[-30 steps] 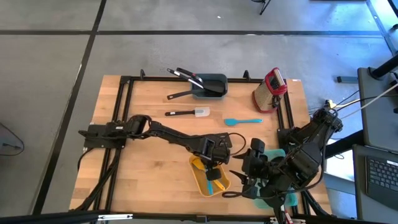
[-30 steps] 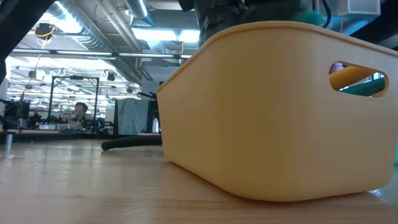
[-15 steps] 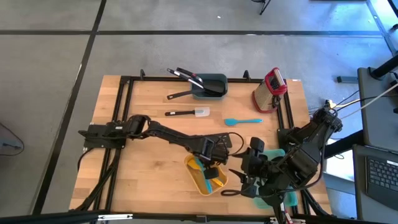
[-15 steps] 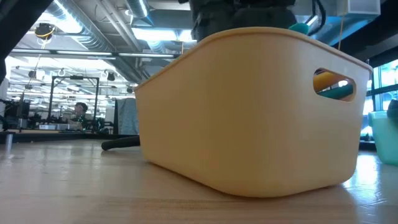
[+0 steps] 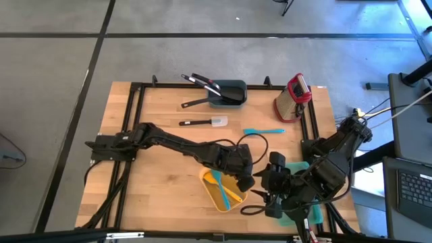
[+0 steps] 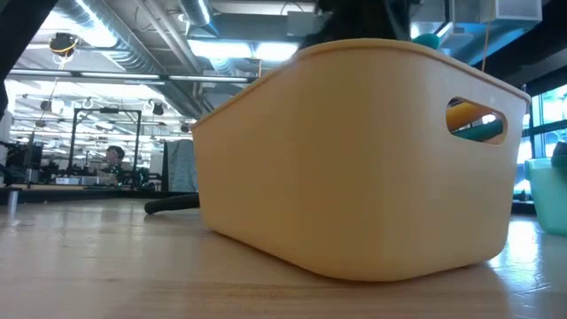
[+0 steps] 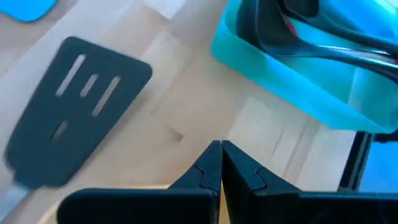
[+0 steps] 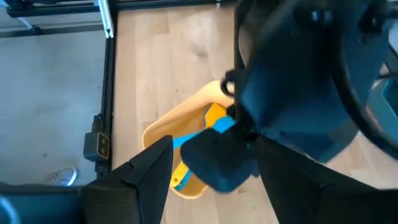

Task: Pick & Place Kitchen Items
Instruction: Put the small blue spatula into the yellow bin

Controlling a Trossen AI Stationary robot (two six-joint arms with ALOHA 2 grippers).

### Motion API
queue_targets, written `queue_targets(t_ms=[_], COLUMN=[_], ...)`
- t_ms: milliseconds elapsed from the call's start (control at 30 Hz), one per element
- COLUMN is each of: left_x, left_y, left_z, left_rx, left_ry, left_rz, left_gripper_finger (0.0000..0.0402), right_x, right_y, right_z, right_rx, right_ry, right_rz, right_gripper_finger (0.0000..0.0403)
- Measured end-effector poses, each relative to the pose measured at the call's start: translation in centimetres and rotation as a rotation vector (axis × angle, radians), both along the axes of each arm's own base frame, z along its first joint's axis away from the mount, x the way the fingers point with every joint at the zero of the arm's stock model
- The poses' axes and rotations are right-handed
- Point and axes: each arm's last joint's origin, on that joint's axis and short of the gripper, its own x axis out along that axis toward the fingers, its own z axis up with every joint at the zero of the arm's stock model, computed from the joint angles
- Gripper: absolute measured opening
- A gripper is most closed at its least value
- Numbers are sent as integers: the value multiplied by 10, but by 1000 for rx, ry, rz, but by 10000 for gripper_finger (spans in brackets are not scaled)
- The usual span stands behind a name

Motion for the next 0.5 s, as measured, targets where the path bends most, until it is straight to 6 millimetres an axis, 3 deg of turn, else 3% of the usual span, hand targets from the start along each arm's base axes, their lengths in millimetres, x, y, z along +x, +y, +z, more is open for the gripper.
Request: queue_targets(t_ms=[300, 500], left_x=[-25, -33], left_y=[12, 28], left_z=[10, 7], left_rx=[121, 118], left_ry=[159, 230], left_rz=[72, 47], left_gripper_finger=[2, 1], right_x=[-1, -2], right_y=[-6, -23], right_z=[-9, -41], right_rx=[113, 369], right_ry=[-43, -176], right_rz=[-8, 31], right_gripper_finger=[229, 229])
